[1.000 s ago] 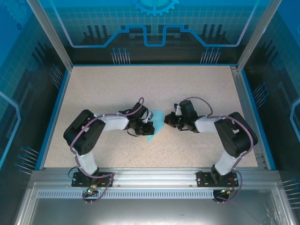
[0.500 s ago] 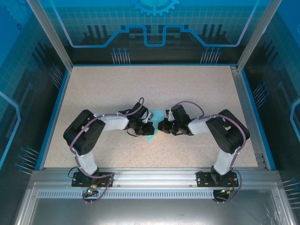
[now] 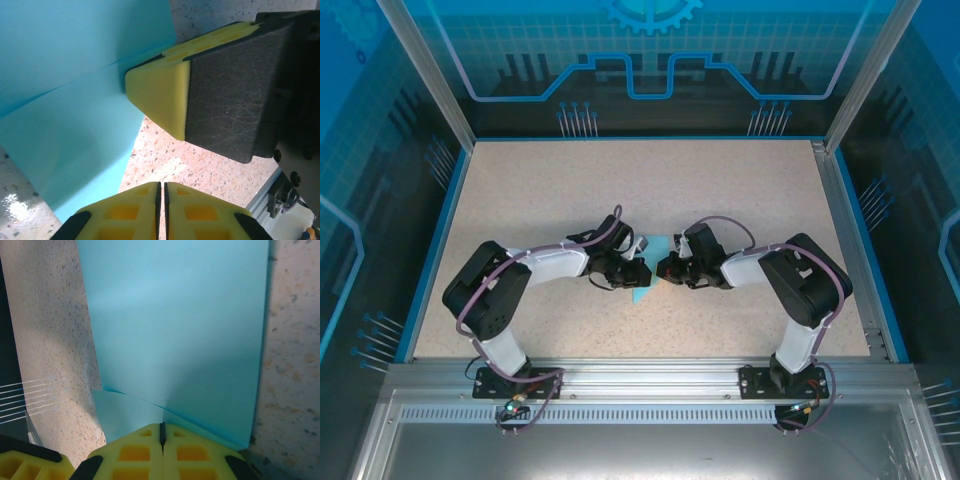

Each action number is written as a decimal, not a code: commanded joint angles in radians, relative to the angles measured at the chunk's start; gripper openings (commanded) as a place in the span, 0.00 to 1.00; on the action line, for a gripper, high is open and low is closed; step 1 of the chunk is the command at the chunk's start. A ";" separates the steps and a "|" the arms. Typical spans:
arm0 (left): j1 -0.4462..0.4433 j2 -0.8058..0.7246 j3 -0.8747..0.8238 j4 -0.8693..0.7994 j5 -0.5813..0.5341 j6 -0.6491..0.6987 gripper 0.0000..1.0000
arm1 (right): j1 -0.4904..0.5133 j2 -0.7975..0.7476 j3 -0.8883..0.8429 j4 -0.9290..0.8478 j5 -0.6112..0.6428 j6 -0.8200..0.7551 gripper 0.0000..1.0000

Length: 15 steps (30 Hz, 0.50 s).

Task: Fold a paper plane with a square sheet of paper (pick it up from the middle)
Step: Third fold the triangle at the center of the table.

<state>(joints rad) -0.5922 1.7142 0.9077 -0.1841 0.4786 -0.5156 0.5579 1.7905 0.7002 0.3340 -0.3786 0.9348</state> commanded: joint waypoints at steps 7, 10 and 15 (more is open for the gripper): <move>-0.002 0.054 -0.050 -0.027 0.079 0.005 0.13 | 0.011 0.029 0.007 -0.112 0.066 -0.026 0.00; -0.002 0.047 -0.076 -0.055 0.082 0.026 0.13 | 0.011 0.027 0.012 -0.128 0.072 -0.032 0.00; -0.001 0.021 -0.123 -0.087 0.063 0.041 0.13 | 0.011 0.021 0.007 -0.133 0.080 -0.031 0.00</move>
<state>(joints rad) -0.5919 1.7512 0.8268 -0.2028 0.5282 -0.5053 0.5587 1.7901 0.7147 0.2996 -0.3740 0.9264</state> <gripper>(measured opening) 0.134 0.044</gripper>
